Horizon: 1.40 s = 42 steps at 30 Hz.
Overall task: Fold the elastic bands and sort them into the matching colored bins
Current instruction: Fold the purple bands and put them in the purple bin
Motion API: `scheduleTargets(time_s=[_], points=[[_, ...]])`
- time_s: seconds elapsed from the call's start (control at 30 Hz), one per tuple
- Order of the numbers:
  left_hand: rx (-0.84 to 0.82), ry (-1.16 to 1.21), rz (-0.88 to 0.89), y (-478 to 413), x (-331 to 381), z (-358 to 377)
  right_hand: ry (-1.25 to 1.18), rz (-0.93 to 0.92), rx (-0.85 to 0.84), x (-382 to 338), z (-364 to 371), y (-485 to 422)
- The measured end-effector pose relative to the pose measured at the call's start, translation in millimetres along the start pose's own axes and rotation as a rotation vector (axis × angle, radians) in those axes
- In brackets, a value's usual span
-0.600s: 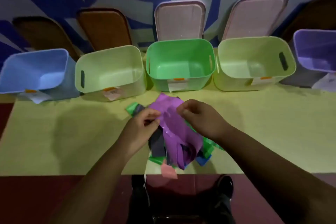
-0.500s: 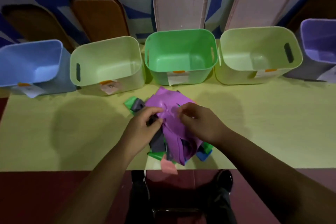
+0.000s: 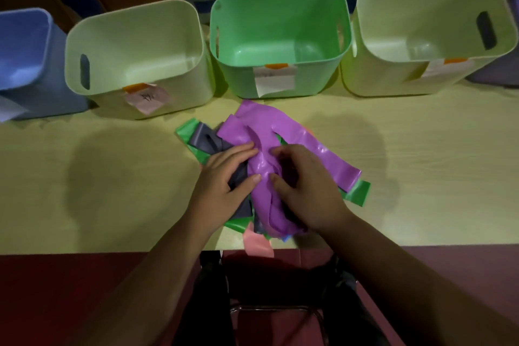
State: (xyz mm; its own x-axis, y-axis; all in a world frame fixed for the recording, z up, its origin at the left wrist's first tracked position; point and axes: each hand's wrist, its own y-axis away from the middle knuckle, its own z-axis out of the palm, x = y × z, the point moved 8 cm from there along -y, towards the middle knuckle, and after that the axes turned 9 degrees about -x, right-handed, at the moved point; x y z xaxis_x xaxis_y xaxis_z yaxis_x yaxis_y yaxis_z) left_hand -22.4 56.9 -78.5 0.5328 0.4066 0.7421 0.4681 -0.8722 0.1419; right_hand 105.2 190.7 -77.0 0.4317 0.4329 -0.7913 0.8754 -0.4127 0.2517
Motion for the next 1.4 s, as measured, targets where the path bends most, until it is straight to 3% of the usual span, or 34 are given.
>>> scheduleTargets(time_s=[0.27, 0.6, 0.77, 1.0, 1.2, 1.4], points=[[0.159, -0.031, 0.135, 8, -6, 6, 0.031, -0.128, 0.247, 10, 9, 8], [0.290, -0.104, 0.247, 18, -12, 13, -0.091, -0.247, 0.321, 22, 12, 15], [0.325, -0.312, 0.290, 27, -4, 25, -0.083, -0.288, 0.433, 18, 11, 30], [0.210, -0.388, 0.180, 62, 5, 35, 0.029, -0.257, 0.567, 7, -10, 122], [0.109, -0.493, 0.113, 113, -6, 58, 0.262, -0.101, 0.480, 50, -1, 169], [0.182, -0.664, 0.062, 136, -6, 71, 0.400, -0.095, 0.491, 74, 29, 178]])
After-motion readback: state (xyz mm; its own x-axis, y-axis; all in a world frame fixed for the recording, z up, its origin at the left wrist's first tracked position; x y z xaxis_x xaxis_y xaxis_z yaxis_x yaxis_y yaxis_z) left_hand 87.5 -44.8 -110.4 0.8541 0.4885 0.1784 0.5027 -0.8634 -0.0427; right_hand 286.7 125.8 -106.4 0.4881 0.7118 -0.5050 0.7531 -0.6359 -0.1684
